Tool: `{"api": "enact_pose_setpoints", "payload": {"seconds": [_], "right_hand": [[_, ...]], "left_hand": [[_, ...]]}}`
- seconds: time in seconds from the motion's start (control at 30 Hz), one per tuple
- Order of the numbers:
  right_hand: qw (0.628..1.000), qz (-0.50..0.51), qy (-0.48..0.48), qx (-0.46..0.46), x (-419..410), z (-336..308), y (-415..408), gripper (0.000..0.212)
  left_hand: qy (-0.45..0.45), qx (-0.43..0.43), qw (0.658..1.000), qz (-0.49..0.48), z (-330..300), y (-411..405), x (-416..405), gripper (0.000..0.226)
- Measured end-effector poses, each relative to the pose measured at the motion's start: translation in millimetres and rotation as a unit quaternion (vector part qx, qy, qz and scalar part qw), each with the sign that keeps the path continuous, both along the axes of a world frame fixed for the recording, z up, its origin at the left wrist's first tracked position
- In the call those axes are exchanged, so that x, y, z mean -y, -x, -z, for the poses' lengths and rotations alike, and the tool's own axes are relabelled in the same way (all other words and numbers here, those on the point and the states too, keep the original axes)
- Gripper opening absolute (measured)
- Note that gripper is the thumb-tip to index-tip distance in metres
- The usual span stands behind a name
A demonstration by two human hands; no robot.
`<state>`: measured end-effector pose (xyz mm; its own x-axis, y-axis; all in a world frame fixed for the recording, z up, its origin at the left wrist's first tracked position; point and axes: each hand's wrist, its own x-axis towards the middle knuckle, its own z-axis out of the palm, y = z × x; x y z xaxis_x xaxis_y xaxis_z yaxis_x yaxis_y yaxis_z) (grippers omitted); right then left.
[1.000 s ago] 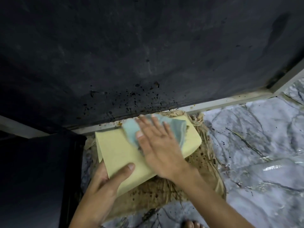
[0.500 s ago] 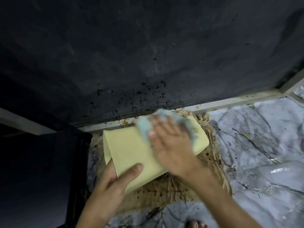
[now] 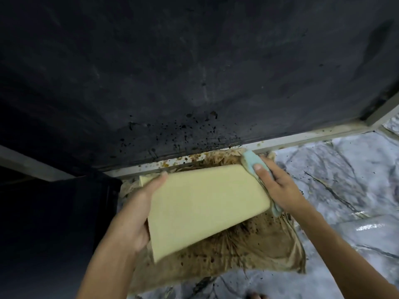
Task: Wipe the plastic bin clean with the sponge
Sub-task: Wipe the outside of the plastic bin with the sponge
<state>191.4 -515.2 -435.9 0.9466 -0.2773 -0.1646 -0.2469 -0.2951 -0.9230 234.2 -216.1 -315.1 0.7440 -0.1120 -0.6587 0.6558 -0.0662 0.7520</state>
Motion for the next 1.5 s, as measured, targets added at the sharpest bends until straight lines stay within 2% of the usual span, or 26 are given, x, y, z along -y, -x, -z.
{"api": "enact_pose_setpoints", "payload": {"seconds": [0.07, 0.13, 0.2, 0.27, 0.33, 0.4, 0.5, 0.6, 0.7, 0.8, 0.9, 1.0, 1.1, 1.23, 1.27, 1.4, 1.5], "right_hand": [[1.0, 0.025, 0.001, 0.011, 2, 3, 7, 0.03], [0.998, 0.055, 0.03, 0.021, 4, 4, 13, 0.026], [0.993, 0.102, 0.049, 0.044, 7, 0, 21, 0.02], [0.982, 0.155, 0.053, 0.09, 14, -15, 32, 0.017], [0.977, 0.163, 0.049, 0.129, 15, -30, 39, 0.02], [0.978, 0.145, 0.046, 0.146, 5, -40, 42, 0.021], [0.99, 0.093, 0.015, 0.106, -21, -39, 44, 0.025], [0.995, 0.05, 0.012, 0.088, -43, -39, 47, 0.03], [0.992, 0.021, -0.025, 0.124, -67, -55, 40, 0.03], [0.987, -0.042, -0.06, 0.145, -98, -67, 13, 0.034], [0.982, -0.149, -0.011, 0.111, -130, -69, -16, 0.041], [0.962, -0.222, 0.155, 0.026, -151, -44, -30, 0.054], [0.96, -0.207, 0.19, -0.013, -140, -26, -29, 0.06], [0.965, -0.131, 0.205, -0.099, -106, -10, -5, 0.059], [0.966, -0.131, 0.202, -0.093, -111, -11, 7, 0.058], [0.964, -0.177, 0.198, 0.02, -163, -20, 64, 0.054], [0.949, -0.161, 0.271, 0.028, -141, -11, 76, 0.055]], "left_hand": [[0.006, 0.033, 0.999, 0.029, -2, -9, -6, 0.027], [-0.035, 0.069, 0.996, 0.035, -3, -15, -5, 0.024], [-0.058, 0.081, 0.994, 0.039, -1, -6, -4, 0.032], [-0.015, 0.101, 0.99, 0.098, -7, 17, -7, 0.042], [0.024, 0.105, 0.987, 0.121, -13, 35, -8, 0.058], [0.019, 0.106, 0.989, 0.1, -11, 35, -7, 0.055], [-0.042, 0.097, 0.992, 0.073, 4, 28, 1, 0.038], [-0.085, 0.041, 0.996, 0.01, 17, 26, 4, 0.026], [-0.056, 0.011, 0.998, -0.032, 22, 25, -6, 0.035], [-0.039, 0.0, 0.999, -0.006, 31, 30, -11, 0.055], [-0.051, 0.021, 0.998, 0.02, 38, 37, -1, 0.054], [-0.046, 0.067, 0.996, 0.028, 43, 36, 2, 0.066], [-0.044, 0.09, 0.995, 0.008, 52, 36, -3, 0.062], [-0.057, 0.092, 0.994, 0.012, 55, 42, -6, 0.058], [-0.054, 0.091, 0.994, 0.022, 54, 43, -5, 0.058], [-0.052, 0.1, 0.993, 0.026, 55, 41, -5, 0.056], [-0.042, 0.094, 0.994, 0.028, 56, 44, -6, 0.057]]}}
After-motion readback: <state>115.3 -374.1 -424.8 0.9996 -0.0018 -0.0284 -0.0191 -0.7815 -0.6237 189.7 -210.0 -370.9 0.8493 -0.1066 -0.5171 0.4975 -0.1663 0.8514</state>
